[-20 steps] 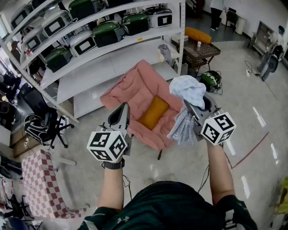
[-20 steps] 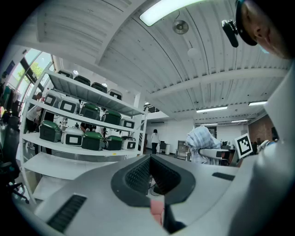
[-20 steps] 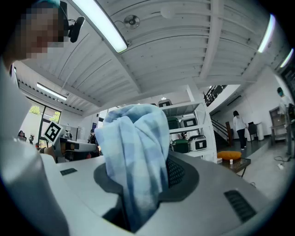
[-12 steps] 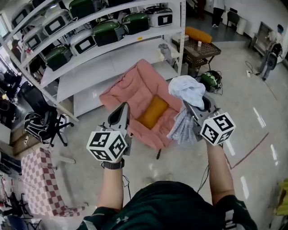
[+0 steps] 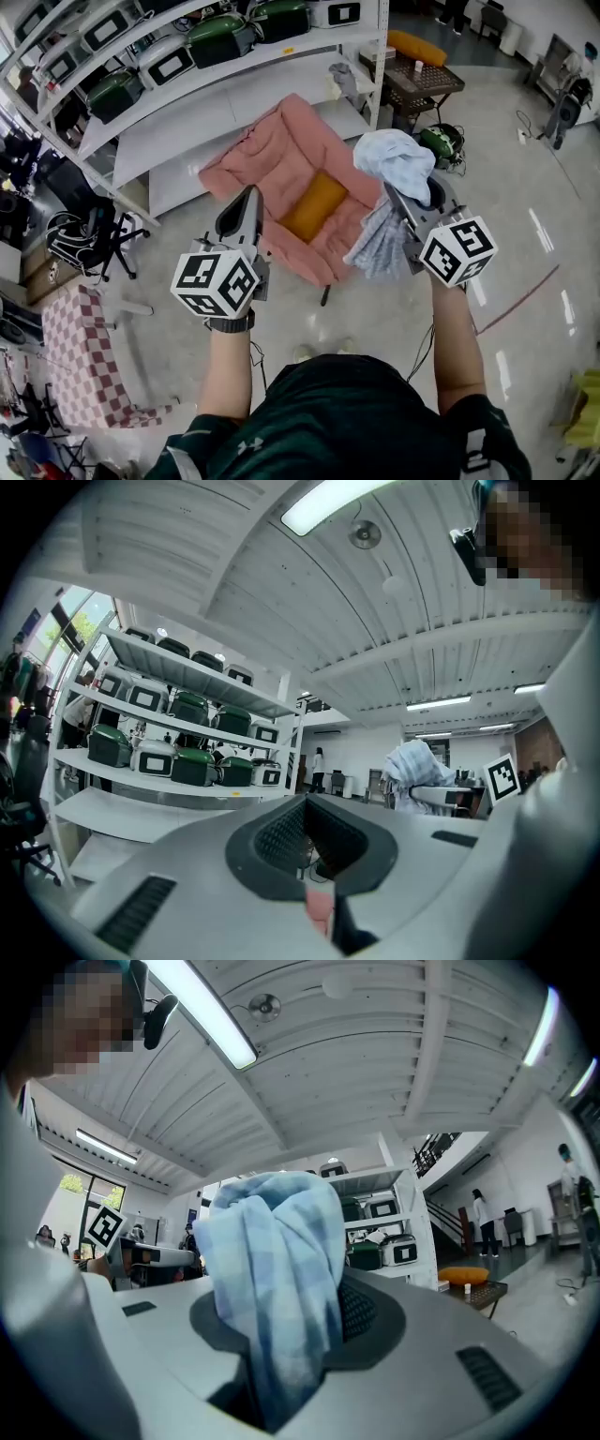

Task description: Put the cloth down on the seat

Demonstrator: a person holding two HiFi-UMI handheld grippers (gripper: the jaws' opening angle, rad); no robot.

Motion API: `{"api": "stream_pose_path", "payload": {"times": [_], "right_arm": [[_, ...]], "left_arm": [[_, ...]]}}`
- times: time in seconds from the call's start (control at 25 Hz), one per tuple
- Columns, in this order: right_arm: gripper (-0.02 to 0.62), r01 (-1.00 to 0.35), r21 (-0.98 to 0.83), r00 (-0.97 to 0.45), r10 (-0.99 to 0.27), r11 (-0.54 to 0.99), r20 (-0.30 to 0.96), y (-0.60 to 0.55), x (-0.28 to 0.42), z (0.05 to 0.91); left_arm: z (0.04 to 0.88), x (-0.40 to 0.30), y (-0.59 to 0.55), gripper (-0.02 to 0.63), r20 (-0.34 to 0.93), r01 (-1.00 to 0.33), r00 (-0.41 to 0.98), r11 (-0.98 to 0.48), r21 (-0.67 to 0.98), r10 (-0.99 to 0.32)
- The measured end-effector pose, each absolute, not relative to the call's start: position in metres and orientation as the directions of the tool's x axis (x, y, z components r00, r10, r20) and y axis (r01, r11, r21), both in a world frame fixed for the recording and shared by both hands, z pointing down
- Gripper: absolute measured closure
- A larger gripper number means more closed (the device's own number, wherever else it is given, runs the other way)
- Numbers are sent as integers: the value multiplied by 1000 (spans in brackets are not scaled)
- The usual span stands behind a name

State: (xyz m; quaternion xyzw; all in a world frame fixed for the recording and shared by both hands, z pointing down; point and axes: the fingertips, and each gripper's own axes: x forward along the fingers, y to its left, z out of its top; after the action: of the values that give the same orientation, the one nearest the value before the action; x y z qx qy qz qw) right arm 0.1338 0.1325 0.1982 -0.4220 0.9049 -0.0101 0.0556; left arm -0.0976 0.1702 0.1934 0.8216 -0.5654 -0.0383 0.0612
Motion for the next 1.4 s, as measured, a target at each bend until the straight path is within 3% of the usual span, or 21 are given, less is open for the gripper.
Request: {"api": "stream_pose_path", "payload": {"times": [0.64, 1.4], "right_arm": [[437, -758, -116, -640, -766, 642, -58, 104, 144, 242], [436, -854, -146, -512, -856, 499, 68, -40, 90, 312]], "left_arm": [[226, -85, 144, 601, 27, -937, 329, -322, 133, -944], [277, -126, -36, 601, 6, -873, 471, -465, 149, -882]]}}
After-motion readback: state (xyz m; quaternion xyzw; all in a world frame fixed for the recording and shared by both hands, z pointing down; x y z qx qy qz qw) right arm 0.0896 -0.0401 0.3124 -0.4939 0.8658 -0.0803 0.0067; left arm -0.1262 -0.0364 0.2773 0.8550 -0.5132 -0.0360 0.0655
